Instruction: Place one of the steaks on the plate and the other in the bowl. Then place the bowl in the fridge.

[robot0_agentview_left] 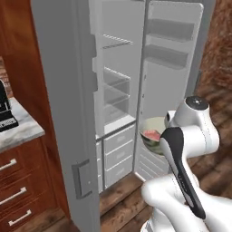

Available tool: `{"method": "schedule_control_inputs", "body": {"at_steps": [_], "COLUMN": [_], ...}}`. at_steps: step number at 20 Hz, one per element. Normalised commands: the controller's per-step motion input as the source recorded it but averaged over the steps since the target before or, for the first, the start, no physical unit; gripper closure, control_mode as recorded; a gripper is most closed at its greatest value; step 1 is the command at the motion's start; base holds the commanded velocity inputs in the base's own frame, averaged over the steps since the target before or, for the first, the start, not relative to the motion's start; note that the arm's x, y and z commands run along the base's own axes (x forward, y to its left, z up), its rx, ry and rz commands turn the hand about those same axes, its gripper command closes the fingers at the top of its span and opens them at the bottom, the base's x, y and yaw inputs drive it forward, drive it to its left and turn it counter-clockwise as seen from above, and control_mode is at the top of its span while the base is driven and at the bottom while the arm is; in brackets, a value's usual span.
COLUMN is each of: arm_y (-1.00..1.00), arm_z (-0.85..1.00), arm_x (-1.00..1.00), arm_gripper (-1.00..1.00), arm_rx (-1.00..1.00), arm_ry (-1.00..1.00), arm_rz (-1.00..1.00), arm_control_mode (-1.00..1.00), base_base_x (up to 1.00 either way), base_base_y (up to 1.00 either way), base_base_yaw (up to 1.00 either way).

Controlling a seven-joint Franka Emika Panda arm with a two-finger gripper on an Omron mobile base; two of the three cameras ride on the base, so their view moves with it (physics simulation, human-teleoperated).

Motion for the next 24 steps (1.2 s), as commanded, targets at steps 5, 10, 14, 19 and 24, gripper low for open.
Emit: {"method": "schedule_control_inputs", "body": {"at_steps": [5, 10, 14, 19, 24], "arm_y": [0.00, 0.00, 0.00, 0.00, 0.00], "arm_z": [0.00, 0.00, 0.00, 0.00, 0.00], "arm_x": [0.00, 0.00, 0.00, 0.00, 0.00], "arm_gripper": [1.00, 1.00, 1.00, 1.00, 1.00], "arm_rx": [0.00, 0.00, 0.00, 0.00, 0.00], "arm_ry": [0.00, 0.00, 0.00, 0.00, 0.00], "arm_rz": [0.00, 0.00, 0.00, 0.00, 0.00], "arm_control_mode": [1.00, 1.00, 1.00, 1.00, 1.00], "base_base_x": [0.58, 0.80, 0.35, 0.30, 0.50], "base_base_y": [-0.25, -0.20, -0.69, -0.09, 0.11], "base_base_yaw": [0.14, 0.48, 0.37, 0.25, 0.13]}}
